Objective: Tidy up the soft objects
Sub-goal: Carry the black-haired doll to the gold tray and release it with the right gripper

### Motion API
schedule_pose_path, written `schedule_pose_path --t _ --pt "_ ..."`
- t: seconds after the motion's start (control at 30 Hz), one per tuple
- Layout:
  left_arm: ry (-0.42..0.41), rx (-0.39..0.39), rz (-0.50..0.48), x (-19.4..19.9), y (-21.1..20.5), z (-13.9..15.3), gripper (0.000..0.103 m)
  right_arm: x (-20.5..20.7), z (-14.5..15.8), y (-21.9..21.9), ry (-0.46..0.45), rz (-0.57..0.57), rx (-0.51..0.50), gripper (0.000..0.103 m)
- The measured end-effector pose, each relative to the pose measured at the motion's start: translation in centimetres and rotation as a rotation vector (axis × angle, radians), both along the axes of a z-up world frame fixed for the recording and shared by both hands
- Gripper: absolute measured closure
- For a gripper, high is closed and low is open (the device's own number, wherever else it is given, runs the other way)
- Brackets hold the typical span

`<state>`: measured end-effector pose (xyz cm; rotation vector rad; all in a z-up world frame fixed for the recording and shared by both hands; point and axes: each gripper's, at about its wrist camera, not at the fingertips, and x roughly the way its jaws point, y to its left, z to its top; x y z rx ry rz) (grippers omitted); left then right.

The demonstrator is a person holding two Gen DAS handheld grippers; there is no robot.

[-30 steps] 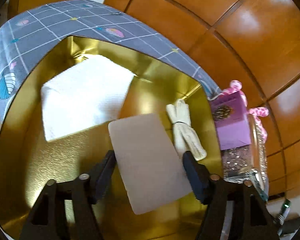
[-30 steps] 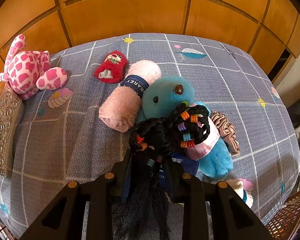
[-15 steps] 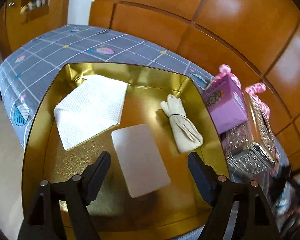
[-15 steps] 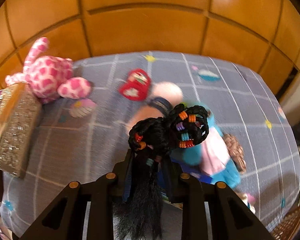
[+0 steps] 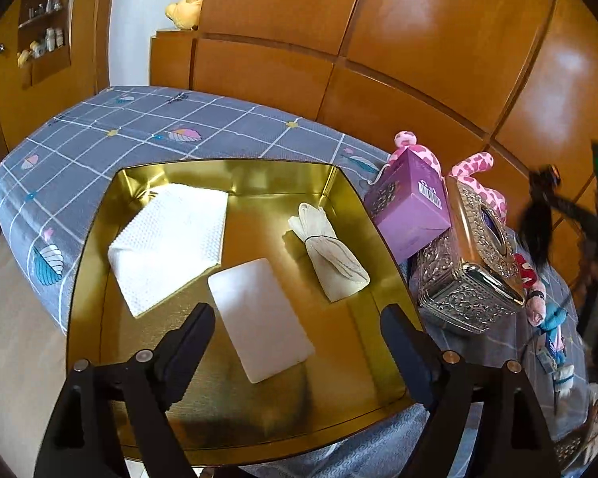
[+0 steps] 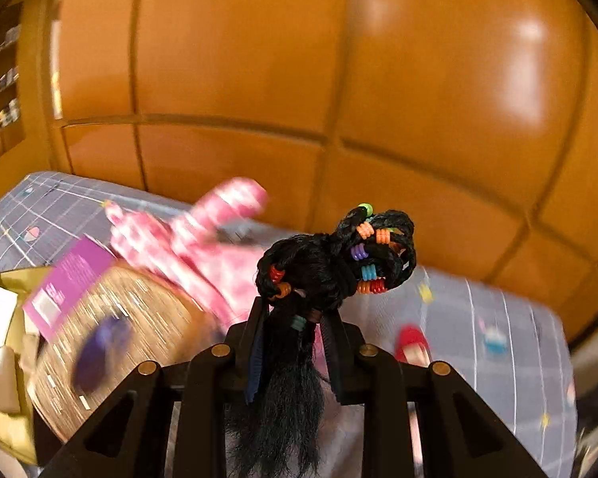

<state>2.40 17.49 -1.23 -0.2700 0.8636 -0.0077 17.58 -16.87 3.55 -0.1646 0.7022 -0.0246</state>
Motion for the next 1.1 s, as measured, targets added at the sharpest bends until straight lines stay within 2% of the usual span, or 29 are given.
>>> schedule_pose_path --t 0.17,0.3,0.43,0.6,0.8,0.97,1.1 --pt "-0.001 0.004 0.01 -0.4 0.9 0.2 0.017 1.8 2.1 7.0 -0.061 0.128 -0.061 0.078" --pt "-0.003 0.002 0.042 -0.6 2.2 0.4 0.017 1.1 3.3 11.9 -0.094 0.254 -0.015 0.078" --pt "-0.02 0.012 0.086 -0.9 3.8 1.0 0.016 -0.4 3.0 16.6 -0.097 0.386 0.022 0.078" --pt "-0.035 0.016 0.155 -1.5 6.1 1.5 0.016 -1.7 0.6 21.8 -0.033 0.529 0.033 0.078" --pt "-0.054 0.022 0.225 -2.2 7.9 2.0 0.016 -5.9 -4.3 25.9 0.138 0.696 0.045 0.078" --pt "-0.07 0.071 0.231 -2.4 7.3 2.3 0.013 -9.5 -7.5 26.2 0.22 0.737 0.015 0.078" --pt "-0.071 0.09 0.217 -2.4 6.3 2.2 0.012 -11.0 -9.6 25.2 0.262 0.707 0.006 0.078"
